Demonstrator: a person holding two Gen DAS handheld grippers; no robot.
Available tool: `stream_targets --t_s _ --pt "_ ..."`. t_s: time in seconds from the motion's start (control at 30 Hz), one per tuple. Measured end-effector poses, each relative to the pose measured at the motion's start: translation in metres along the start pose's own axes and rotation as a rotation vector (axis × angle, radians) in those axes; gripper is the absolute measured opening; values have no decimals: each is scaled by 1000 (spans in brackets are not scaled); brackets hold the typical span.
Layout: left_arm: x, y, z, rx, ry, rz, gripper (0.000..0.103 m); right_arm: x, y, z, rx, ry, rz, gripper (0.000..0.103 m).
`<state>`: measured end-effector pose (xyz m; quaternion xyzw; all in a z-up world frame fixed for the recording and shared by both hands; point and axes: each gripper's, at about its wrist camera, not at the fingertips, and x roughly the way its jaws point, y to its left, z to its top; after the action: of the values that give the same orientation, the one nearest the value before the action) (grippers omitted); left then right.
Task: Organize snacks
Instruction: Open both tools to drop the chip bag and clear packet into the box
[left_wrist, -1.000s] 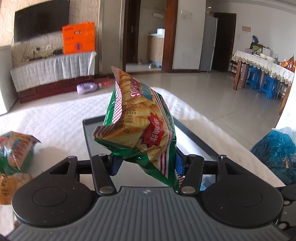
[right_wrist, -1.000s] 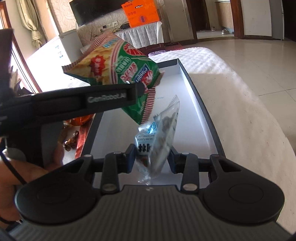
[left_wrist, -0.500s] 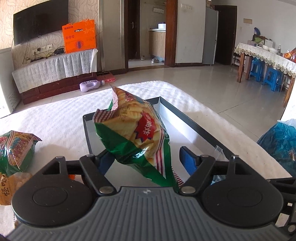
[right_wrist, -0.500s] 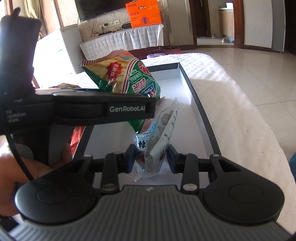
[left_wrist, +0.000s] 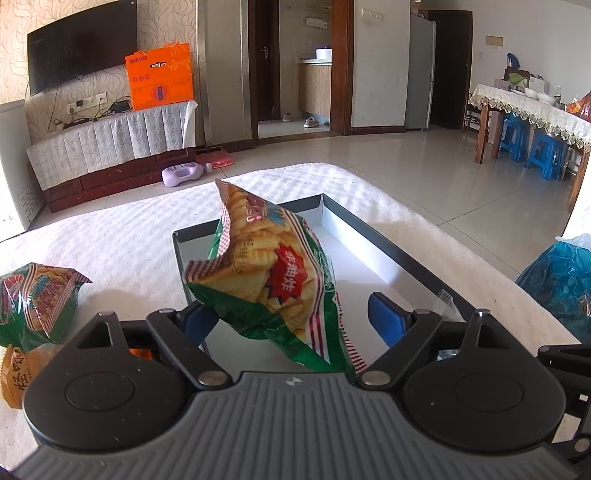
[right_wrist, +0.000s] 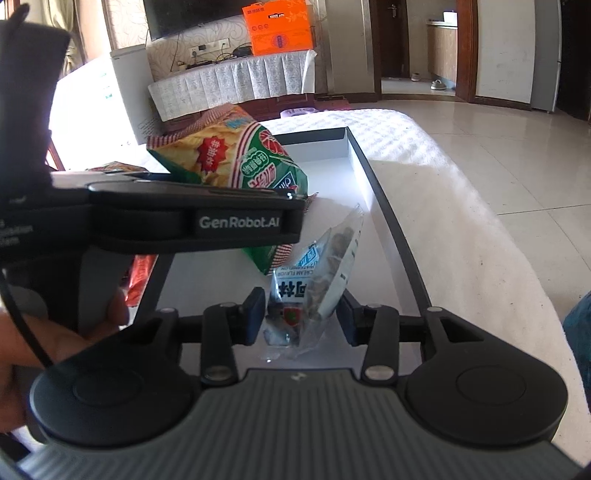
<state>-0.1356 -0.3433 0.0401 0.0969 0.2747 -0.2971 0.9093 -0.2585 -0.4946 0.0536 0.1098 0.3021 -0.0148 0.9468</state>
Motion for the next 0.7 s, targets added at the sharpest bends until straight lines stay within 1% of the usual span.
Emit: stream_targets --t_s 0.07,0.13,0.2,0.3,0.4,0.57,0.63,0.7 --pt "-1 1 2 3 -3 3 90 -2 3 0 -20 -7 -7 47" --pt "-4 2 1 4 -9 6 90 -5 7 0 -51 -21 -19 53" --pt "-7 3 2 6 -15 8 90 -8 13 0 -85 -38 -35 56" --pt "-11 2 1 8 -24 14 90 -14 18 -2 -127 -68 -59 56" --pt "-17 6 2 3 -35 22 90 -23 20 -2 -149 -124 -87 56" --pt "-33 19 4 -23 -73 30 90 -39 14 -1 -108 -233 -130 56" --pt "-42 26 4 -34 -95 33 90 -38 11 -2 -93 -223 -141 56" --pt "-49 32 3 -39 -108 39 90 -32 11 -1 -89 -183 -134 56"
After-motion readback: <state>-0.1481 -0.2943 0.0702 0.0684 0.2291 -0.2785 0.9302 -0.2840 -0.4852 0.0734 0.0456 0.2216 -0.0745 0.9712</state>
